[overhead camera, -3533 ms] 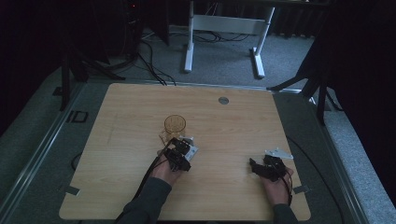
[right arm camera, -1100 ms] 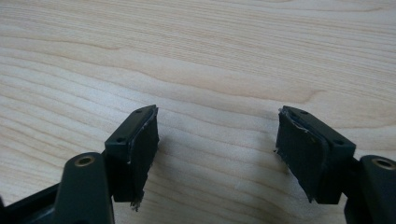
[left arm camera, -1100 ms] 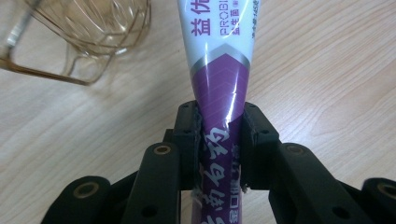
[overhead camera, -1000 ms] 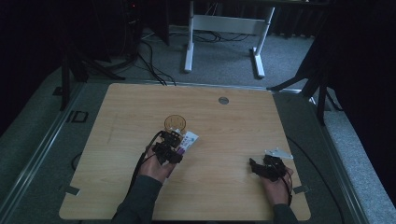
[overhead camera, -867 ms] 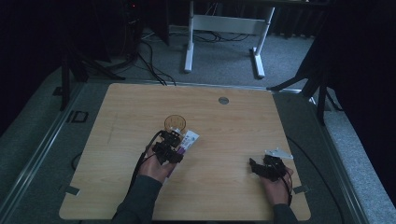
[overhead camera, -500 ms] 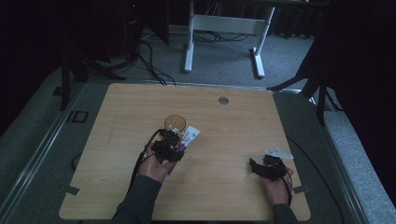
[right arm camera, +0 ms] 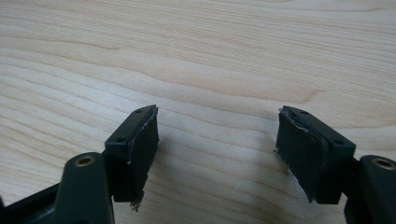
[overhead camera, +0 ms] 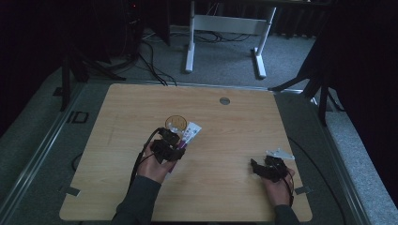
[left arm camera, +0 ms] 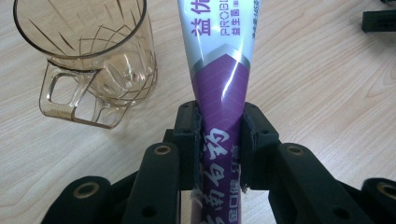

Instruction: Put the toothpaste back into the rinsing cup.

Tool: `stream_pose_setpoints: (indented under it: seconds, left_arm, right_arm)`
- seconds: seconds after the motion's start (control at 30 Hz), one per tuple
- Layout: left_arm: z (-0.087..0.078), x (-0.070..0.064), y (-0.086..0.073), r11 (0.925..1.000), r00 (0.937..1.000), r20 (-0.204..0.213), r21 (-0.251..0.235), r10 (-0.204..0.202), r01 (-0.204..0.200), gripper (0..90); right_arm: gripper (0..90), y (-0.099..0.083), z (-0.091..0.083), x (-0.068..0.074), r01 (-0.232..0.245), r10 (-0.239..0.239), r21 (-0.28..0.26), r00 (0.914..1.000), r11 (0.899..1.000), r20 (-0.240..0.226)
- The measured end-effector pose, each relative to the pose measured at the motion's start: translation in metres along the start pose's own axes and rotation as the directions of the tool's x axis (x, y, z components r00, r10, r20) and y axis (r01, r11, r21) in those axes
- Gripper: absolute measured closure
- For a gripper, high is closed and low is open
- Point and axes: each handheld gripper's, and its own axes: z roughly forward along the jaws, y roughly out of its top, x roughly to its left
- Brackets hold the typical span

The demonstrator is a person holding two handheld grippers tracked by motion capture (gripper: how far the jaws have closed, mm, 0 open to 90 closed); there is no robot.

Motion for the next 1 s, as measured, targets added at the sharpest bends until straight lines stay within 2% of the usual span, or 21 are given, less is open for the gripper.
stream_pose_setpoints:
  seconds: [0.53,0.67,1.0]
  left_arm:
    - [-0.009,-0.003,0.003,0.9986,0.9996,0.006,-0.045,0.029,-0.028,71.5]
    - [-0.011,-0.004,0.002,0.9974,0.9988,0.007,-0.055,0.048,-0.047,71.4]
    - [-0.016,-0.005,0.003,0.9944,0.9985,-0.002,-0.090,0.055,-0.055,71.5]
  right_arm:
    - [29.5,0.000,0.000,0.000,0.004,-0.004,0.000,1.0000,1.000,-0.001]
    - [29.5,0.000,0.000,0.000,0.005,-0.005,-0.001,1.0000,1.000,-0.002]
    - [29.6,0.000,0.000,0.001,0.005,-0.005,0.000,1.0000,1.000,-0.003]
